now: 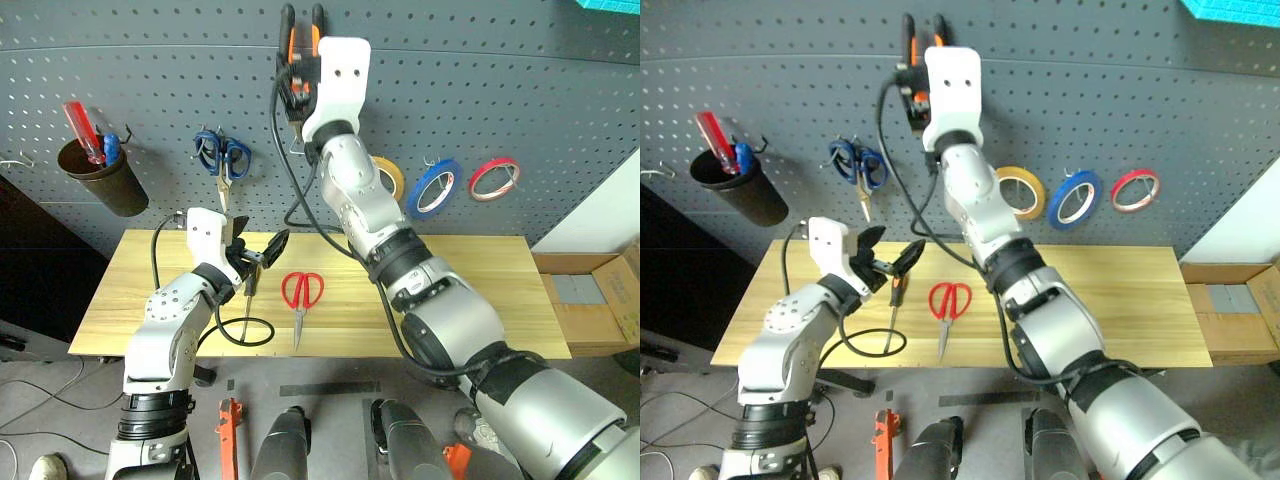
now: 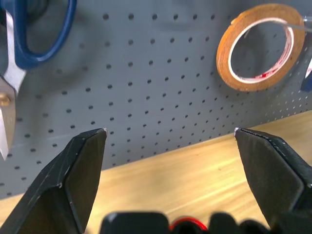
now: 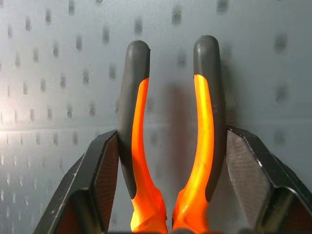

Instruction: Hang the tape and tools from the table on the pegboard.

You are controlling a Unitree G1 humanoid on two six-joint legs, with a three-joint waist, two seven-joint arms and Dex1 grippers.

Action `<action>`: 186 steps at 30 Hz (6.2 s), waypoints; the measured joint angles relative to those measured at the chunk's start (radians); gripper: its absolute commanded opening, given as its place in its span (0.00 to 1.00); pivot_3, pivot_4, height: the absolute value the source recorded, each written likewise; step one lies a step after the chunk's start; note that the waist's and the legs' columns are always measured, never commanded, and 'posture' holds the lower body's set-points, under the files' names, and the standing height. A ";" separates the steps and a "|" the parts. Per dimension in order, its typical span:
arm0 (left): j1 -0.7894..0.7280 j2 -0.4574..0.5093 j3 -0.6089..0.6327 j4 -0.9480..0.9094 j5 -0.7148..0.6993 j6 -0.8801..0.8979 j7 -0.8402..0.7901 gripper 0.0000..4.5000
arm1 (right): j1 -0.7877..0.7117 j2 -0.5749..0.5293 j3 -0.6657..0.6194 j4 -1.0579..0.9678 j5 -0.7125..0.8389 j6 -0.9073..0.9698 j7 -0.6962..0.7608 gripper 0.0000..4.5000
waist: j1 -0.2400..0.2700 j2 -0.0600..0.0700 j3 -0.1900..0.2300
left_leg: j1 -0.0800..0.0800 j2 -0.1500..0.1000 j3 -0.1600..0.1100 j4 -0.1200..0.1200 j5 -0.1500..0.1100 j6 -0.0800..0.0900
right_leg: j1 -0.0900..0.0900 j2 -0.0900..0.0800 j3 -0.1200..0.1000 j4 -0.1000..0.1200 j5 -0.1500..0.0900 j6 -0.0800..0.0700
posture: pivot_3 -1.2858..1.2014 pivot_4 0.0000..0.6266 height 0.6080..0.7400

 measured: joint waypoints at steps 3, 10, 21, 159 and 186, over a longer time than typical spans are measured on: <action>-0.024 -0.002 0.036 0.005 -0.024 0.000 0.004 1.00 | 0.043 -0.005 0.047 -0.051 -0.019 0.000 0.009 0.60 | -0.002 0.000 0.000 | 0.001 0.000 0.000 0.000 0.000 0.000 | 0.000 0.000 0.000 0.000 0.000 0.000 | 0.55 0.43 1.00; -0.090 0.002 0.098 -0.011 -0.108 0.006 0.003 1.00 | 0.087 -0.010 0.090 -0.072 -0.062 -0.014 0.009 0.60 | -0.004 0.000 0.000 | 0.008 0.001 0.001 0.000 0.000 0.000 | 0.008 0.001 0.001 0.001 -0.004 0.004 | 0.55 0.43 1.00; -0.102 0.014 0.095 -0.014 -0.119 0.009 0.001 1.00 | 0.076 -0.010 0.072 -0.041 -0.070 -0.063 -0.018 0.60 | -0.002 0.000 0.000 | 0.010 0.001 0.000 0.000 0.000 0.000 | 0.010 0.001 0.000 0.000 -0.004 0.004 | 0.55 0.42 1.00; 0.150 -0.209 -0.261 0.263 0.261 0.267 0.330 0.92 | 0.792 -0.482 0.234 -0.806 -0.008 0.303 1.115 1.00 | -0.008 -0.011 -0.024 | 0.014 0.000 -0.001 0.004 0.005 -0.010 | 0.018 0.000 0.000 -0.002 0.000 0.009 | 0.51 0.25 1.00; 0.186 -0.169 -0.173 0.214 0.286 0.240 0.341 0.00 | 0.791 -0.448 0.234 -0.740 -0.028 0.269 1.137 1.00 | 0.001 -0.008 -0.105 | 0.018 -0.001 -0.001 0.003 0.005 -0.010 | 0.022 0.000 0.000 -0.001 0.000 0.009 | 0.54 0.10 1.00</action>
